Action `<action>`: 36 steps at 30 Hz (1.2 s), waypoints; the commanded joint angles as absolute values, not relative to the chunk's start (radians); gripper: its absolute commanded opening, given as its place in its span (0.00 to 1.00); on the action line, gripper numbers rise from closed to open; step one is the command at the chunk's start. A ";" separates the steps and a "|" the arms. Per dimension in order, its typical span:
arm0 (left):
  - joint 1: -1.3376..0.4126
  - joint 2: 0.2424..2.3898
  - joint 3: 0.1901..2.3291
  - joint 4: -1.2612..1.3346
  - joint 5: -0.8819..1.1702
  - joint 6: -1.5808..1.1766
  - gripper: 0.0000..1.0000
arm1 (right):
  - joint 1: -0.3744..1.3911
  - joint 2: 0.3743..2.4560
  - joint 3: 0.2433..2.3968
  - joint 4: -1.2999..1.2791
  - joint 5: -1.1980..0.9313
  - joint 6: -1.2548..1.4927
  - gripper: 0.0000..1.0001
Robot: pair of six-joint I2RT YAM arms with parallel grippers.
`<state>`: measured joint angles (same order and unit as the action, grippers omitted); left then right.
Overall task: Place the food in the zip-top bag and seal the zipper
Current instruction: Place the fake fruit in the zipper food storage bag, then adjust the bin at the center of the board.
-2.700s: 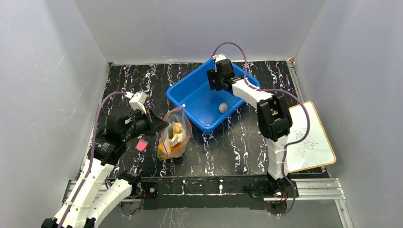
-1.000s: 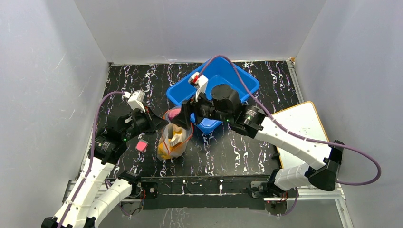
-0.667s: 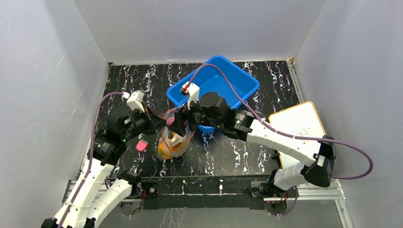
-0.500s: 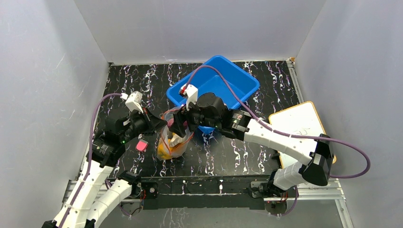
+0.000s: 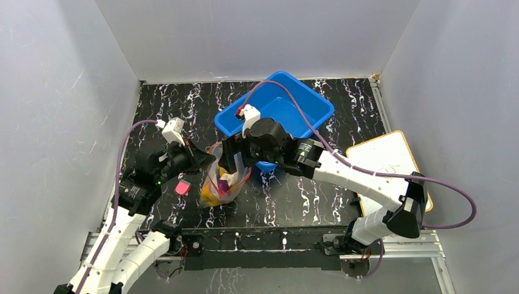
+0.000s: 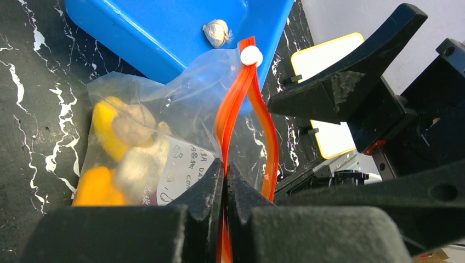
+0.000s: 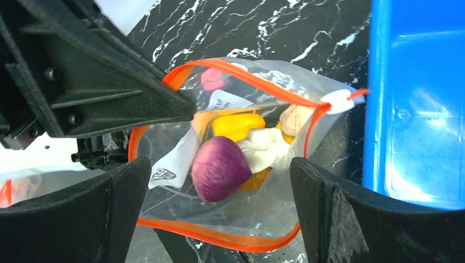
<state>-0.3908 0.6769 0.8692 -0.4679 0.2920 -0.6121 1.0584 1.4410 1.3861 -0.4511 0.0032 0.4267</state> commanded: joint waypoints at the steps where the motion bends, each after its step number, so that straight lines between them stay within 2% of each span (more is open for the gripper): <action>1: -0.394 0.664 0.871 -0.433 0.306 -0.593 0.00 | 1.051 1.370 1.440 -0.489 0.245 0.534 0.98; 4: -0.394 0.665 0.869 -0.433 0.309 -0.588 0.00 | 1.034 1.292 1.388 -0.489 0.435 0.596 0.98; 10: -0.394 0.664 0.864 -0.422 0.313 -0.586 0.00 | 0.981 1.187 1.282 -0.449 0.530 0.678 0.92; 17: -0.394 0.670 0.870 -0.428 0.315 -0.564 0.00 | 0.857 1.237 1.253 -0.558 0.531 0.759 0.83; 19: -0.393 0.668 0.874 -0.436 0.312 -0.558 0.00 | 0.823 1.243 1.223 -0.557 0.523 0.790 0.75; 21: -0.394 0.667 0.877 -0.441 0.311 -0.555 0.00 | 0.781 1.251 1.198 -0.554 0.500 0.834 0.61; 23: -0.394 0.665 0.882 -0.449 0.309 -0.552 0.00 | 0.738 1.269 1.182 -0.560 0.476 0.878 0.53; 29: -0.395 0.650 0.892 -0.466 0.309 -0.558 0.00 | 0.640 1.369 1.164 -0.595 0.499 0.964 0.52; 36: -0.394 0.634 0.889 -0.476 0.301 -0.559 0.00 | 0.602 1.455 1.167 -0.601 0.529 1.049 0.52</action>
<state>-0.3908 0.6525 0.8639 -0.4808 0.2955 -0.5652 0.6144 1.4334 1.1629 -0.6025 0.4767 0.9585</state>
